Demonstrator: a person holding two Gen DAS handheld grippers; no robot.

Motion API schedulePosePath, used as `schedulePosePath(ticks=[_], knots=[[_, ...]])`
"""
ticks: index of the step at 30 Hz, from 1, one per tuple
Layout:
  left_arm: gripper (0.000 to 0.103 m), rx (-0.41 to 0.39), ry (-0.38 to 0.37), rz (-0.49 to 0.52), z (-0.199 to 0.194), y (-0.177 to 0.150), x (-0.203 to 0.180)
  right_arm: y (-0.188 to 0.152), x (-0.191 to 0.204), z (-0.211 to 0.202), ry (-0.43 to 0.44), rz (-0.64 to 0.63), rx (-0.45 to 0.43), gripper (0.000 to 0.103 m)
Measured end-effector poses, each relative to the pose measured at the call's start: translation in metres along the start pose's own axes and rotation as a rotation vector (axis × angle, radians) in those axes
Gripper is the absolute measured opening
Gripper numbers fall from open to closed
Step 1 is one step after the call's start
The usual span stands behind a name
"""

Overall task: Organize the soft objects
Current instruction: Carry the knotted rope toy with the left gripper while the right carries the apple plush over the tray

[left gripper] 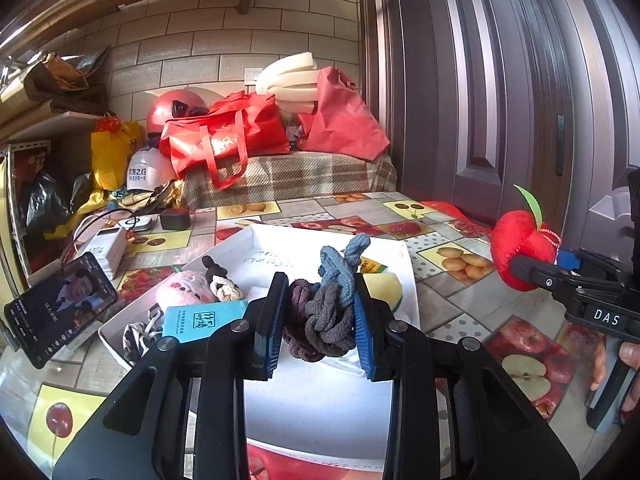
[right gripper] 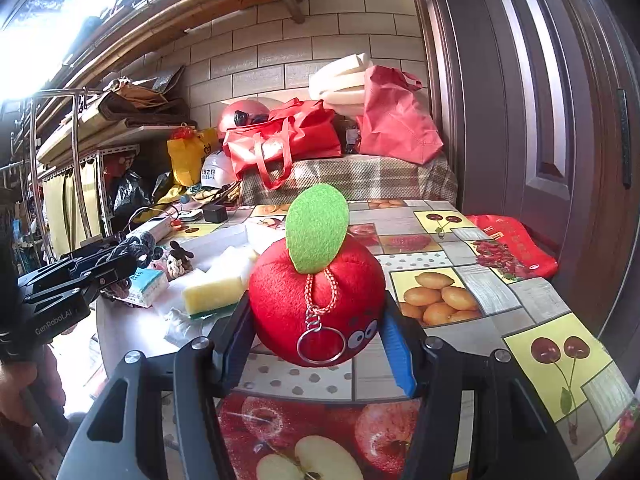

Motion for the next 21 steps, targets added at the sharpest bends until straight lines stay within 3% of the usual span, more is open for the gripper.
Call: schedulePosePath(ticks=[21], knots=[[0.030, -0.019, 0.120, -0.042, 0.021, 0.012, 0.059, 0.009, 0.068, 0.039, 0.122, -0.110, 0.040, 0.059]])
Point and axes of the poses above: each gripper's, at about its wrist camera, not at the fingertips, and z roughly the way its jaws point, x to its left, y to its top, the point moved 5 cm from there along z, roughly the way its jaws point, and after that the axes turned 6 degrees about -z, right-handed, at the moved point
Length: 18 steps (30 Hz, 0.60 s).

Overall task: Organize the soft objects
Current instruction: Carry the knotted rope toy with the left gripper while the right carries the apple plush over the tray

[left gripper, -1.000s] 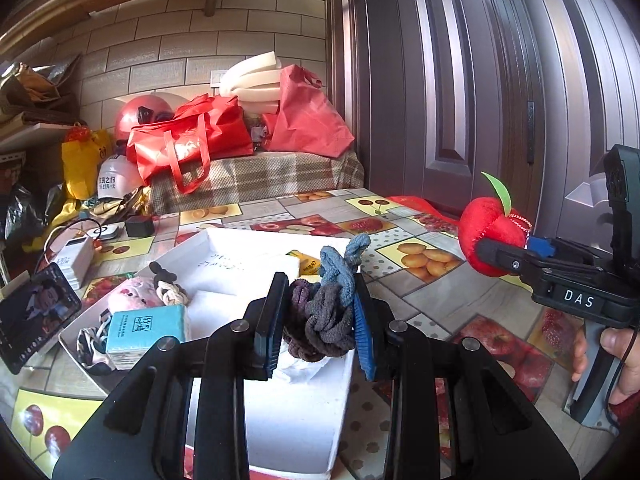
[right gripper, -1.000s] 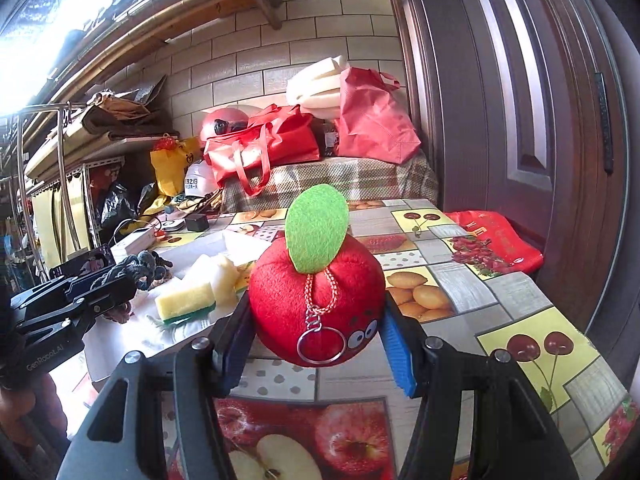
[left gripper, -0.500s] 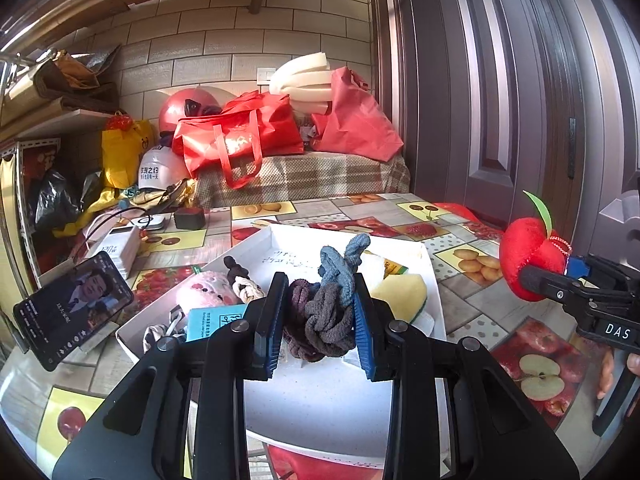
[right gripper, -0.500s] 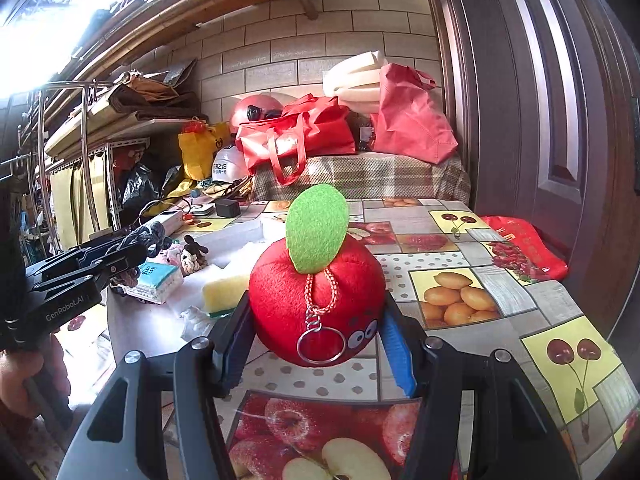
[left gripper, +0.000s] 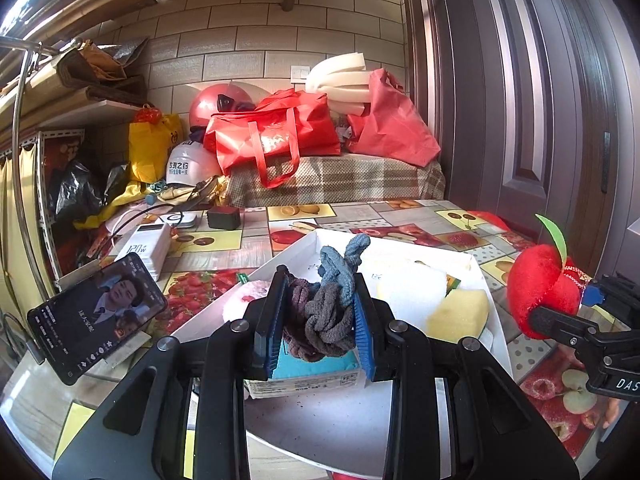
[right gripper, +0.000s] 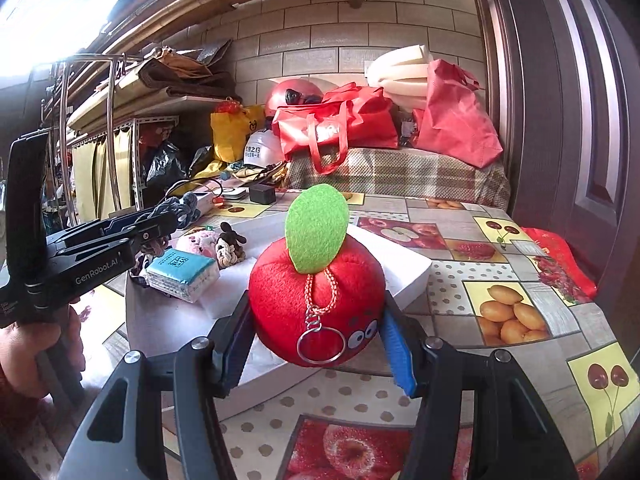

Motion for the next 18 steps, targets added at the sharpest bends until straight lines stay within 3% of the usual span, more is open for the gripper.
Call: schedulePosePath(ticks=[7, 18], knots=[[0.030, -0.002, -0.004, 0.028, 0.012, 0.004, -0.005, 0.006, 0.017, 0.038, 0.046, -0.040, 0.086, 0.060], [0.030, 0.018, -0.001, -0.001, 0.029, 0.008, 0.003, 0.031, 0.020, 0.093, -0.027, -0.099, 0.075, 0.060]])
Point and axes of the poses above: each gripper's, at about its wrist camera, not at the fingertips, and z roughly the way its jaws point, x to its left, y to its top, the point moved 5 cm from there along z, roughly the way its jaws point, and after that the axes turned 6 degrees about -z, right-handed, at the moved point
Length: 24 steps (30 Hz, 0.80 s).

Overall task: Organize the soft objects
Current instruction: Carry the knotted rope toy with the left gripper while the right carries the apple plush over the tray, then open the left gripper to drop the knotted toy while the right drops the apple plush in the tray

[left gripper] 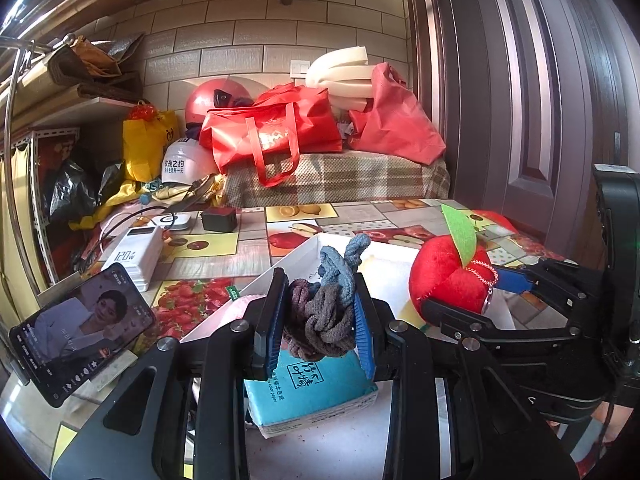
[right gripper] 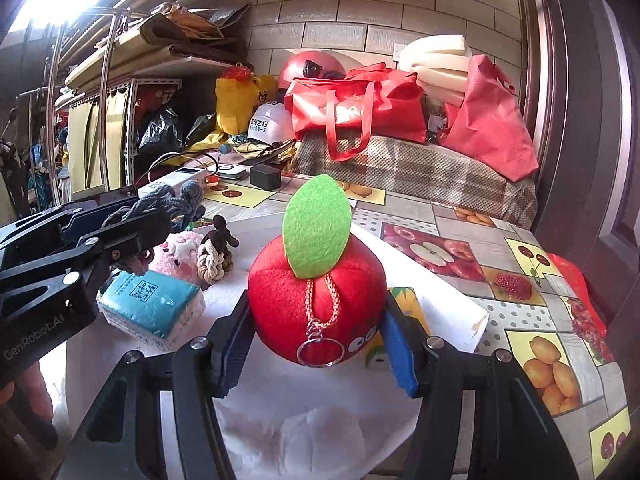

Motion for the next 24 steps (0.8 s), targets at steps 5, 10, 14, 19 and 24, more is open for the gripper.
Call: schedulePosePath(ticks=[5, 10, 14, 19, 24], knots=[[0.030, 0.010, 0.003, 0.014, 0.007, 0.002, -0.003, 0.003, -0.010, 0.007, -0.004, 0.060, -0.008, 0.060], [0.030, 0.031, 0.006, 0.028, 0.014, 0.001, -0.006, 0.003, -0.011, 0.007, 0.000, 0.076, -0.009, 0.060], [0.043, 0.017, 0.018, 0.025, 0.012, 0.002, -0.006, 0.005, -0.008, 0.004, 0.007, 0.061, -0.033, 0.065], [0.100, -0.023, 0.078, -0.026, 0.006, 0.005, 0.007, 0.004, -0.021, -0.002, -0.017, 0.116, -0.064, 0.083], [0.103, -0.044, 0.088, -0.024, 0.002, 0.006, 0.007, 0.005, -0.021, -0.006, -0.042, 0.120, -0.087, 0.085]])
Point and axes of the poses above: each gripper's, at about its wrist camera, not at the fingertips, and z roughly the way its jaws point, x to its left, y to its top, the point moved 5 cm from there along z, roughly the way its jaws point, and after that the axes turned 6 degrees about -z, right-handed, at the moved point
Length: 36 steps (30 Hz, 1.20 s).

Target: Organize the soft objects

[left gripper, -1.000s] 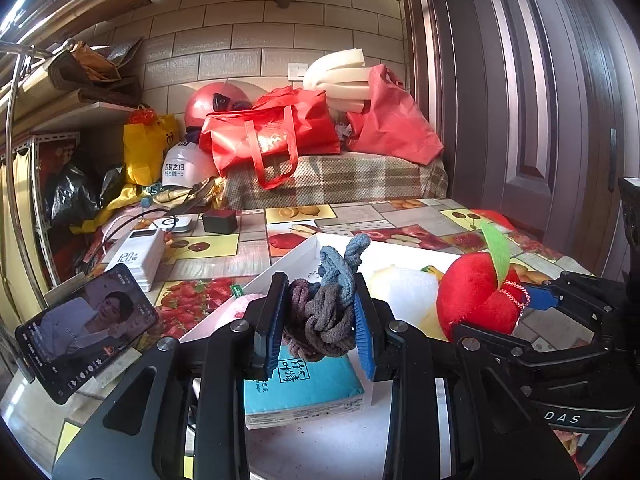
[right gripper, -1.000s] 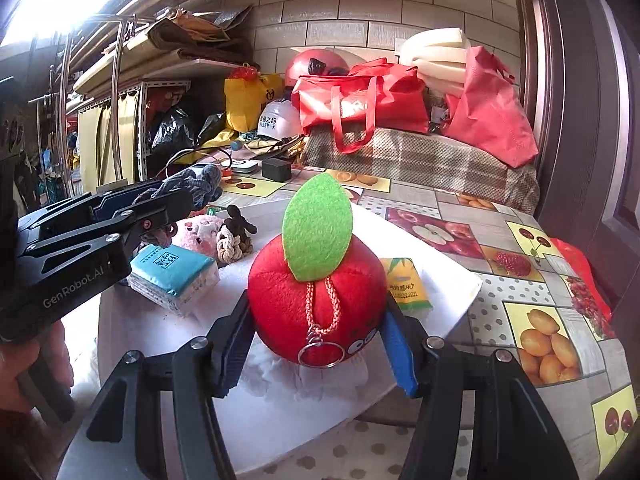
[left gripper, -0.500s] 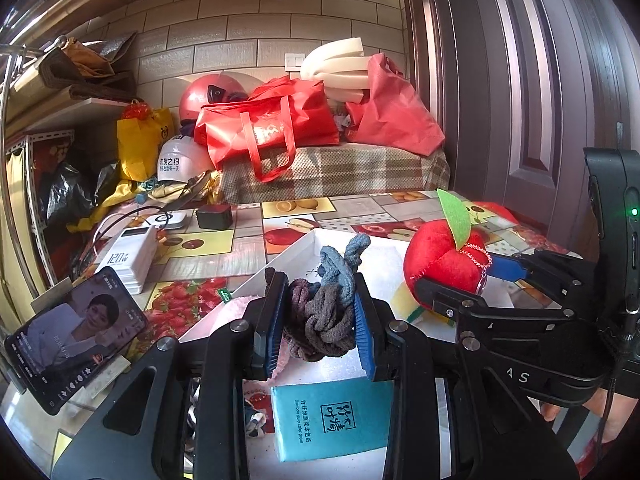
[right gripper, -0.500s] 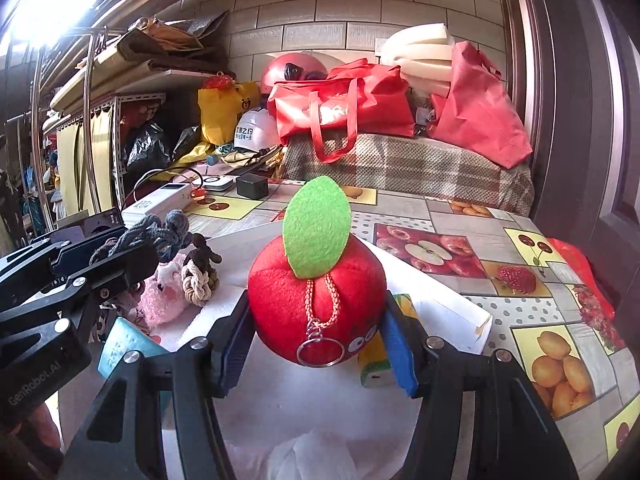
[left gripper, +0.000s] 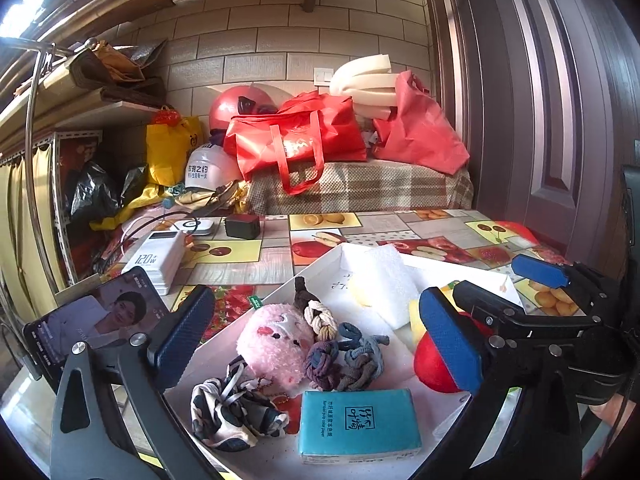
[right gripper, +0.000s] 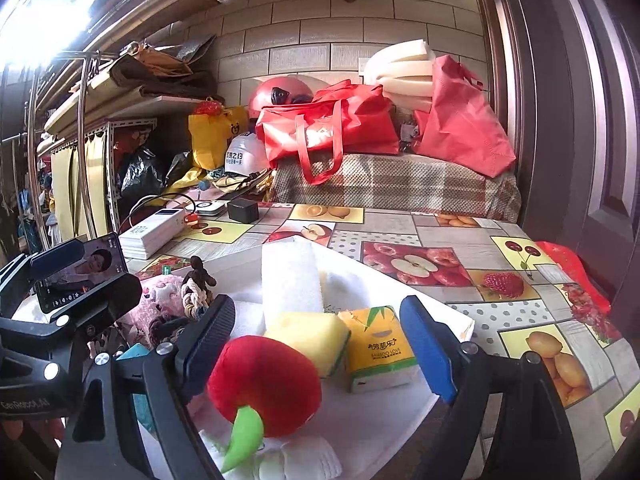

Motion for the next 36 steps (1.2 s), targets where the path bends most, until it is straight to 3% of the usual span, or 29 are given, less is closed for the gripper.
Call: schedulePosePath(ticks=[12, 18, 26, 36], knots=[[0.103, -0.002, 0.008, -0.001, 0.000, 0.000, 0.001, -0.001, 0.000, -0.002, -0.020, -0.002, -0.013, 0.085], [0.103, -0.006, 0.022, -0.005, -0.002, -0.001, 0.002, -0.001, -0.007, -0.009, -0.093, 0.022, -0.028, 0.085], [0.103, 0.001, 0.012, 0.000, -0.010, -0.003, -0.004, -0.008, -0.012, -0.011, -0.153, 0.042, 0.028, 0.085], [0.103, 0.006, -0.027, 0.033, -0.029, -0.010, -0.026, -0.015, -0.018, -0.044, -0.146, 0.074, -0.022, 0.085]])
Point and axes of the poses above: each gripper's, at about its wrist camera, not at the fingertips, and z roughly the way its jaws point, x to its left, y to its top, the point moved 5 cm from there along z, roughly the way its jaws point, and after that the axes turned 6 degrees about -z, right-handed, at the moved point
